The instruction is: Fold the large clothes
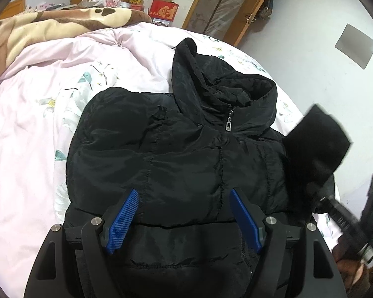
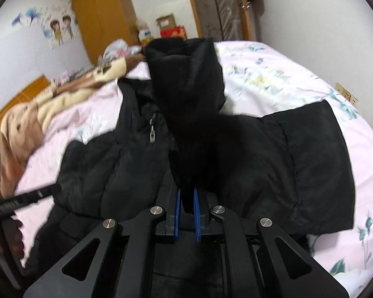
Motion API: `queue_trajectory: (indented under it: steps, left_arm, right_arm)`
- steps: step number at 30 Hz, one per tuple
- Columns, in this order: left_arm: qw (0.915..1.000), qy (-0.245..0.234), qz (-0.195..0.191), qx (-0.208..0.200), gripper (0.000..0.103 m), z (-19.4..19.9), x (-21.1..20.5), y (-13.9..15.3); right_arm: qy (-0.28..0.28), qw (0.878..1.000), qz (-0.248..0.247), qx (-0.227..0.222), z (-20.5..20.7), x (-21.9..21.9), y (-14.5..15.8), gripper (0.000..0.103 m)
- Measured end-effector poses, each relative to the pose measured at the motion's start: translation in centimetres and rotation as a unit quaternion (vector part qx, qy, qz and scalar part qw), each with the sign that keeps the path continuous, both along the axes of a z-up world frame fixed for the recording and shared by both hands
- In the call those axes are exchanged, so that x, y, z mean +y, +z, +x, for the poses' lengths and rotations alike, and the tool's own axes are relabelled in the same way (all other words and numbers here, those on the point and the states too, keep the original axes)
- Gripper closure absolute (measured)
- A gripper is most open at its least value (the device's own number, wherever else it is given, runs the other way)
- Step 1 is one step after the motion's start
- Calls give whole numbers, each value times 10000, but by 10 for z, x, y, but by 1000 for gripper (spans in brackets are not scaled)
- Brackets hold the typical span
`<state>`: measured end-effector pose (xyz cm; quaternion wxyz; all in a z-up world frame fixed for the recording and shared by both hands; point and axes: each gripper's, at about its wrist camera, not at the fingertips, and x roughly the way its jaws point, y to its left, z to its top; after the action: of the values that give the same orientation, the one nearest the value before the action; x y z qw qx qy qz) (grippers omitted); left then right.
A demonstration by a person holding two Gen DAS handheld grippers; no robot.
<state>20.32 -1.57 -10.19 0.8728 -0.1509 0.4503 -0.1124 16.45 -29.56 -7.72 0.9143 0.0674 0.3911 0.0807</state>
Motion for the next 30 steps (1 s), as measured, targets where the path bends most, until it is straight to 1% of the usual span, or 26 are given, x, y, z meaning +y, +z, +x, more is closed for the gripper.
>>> queue_trajectory:
  steps: [4, 5, 6, 7, 8, 9, 10, 12, 13, 14, 16, 18, 19, 21, 23, 26, 28, 29, 30]
  left_arm:
    - [9999, -113, -119, -16, 27, 5, -7, 1]
    - [9997, -178, -189, 0, 27, 8, -11, 1]
    - [9990, -274, -341, 32, 27, 12, -15, 1]
    - [9985, -322, -446, 70, 26, 16, -18, 2]
    - [9979, -380, -518, 90, 22, 19, -23, 2]
    - [9964, -523, -662, 116, 16, 24, -30, 2]
    - [9951, -612, -768, 145, 15, 28, -34, 1]
    - [9901, -756, -1159, 233, 15, 39, -46, -2]
    - [9895, -777, -1184, 298, 15, 43, -51, -4]
    - [9900, -802, -1088, 391, 15, 48, -58, -7]
    - [9898, -959, -930, 504, 15, 57, -74, -11]
    - [9889, -1005, -917, 600, 15, 62, -84, -15]
    - [9883, -988, -912, 718, 15, 66, -91, -21]
    - [9898, -842, -763, 865, 15, 67, -97, -29]
    - [9909, -762, -620, 921, 15, 68, -102, -34]
    - [9921, -733, -530, 873, 17, 66, -109, -37]
    - [9925, -704, -464, 891, 37, 65, -112, -37]
    - [9924, -680, -469, 908, 56, 65, -113, -37]
    - [9923, -669, -488, 921, 69, 65, -112, -36]
  right_arm:
    - [171, 9995, -235, 102, -4, 11, -14, 92]
    - [215, 9994, -243, 117, -6, 13, -16, 92]
    - [253, 9993, -236, 121, -6, 12, -17, 90]
    - [295, 9992, -226, 118, -7, 12, -16, 84]
    - [338, 9991, -212, 114, -9, 12, -16, 79]
    - [369, 9990, -213, 111, -10, 11, -15, 77]
    - [388, 9989, -229, 101, -12, 10, -15, 73]
    - [426, 9988, -211, 104, -15, 8, -14, 65]
    - [439, 9988, -181, 105, -17, 6, -14, 58]
    - [444, 9989, -119, 101, -20, 3, -13, 54]
    - [462, 9989, -14, 56, -24, -1, -10, 54]
    - [466, 9989, 20, -30, -28, -7, -6, 53]
    - [470, 9989, -10, -71, -30, -9, -4, 53]
    - [512, 9986, -32, -106, -33, -13, 0, 52]
    - [428, 9990, -34, -156, -35, -21, 4, 51]
    - [161, 9996, 33, -230, -37, -42, 10, 51]
    - [-116, 9996, 41, -264, -37, -59, 14, 51]
    - [-283, 9992, 57, -288, -37, -68, 15, 51]
    - [-453, 9985, 70, -310, -38, -77, 17, 51]
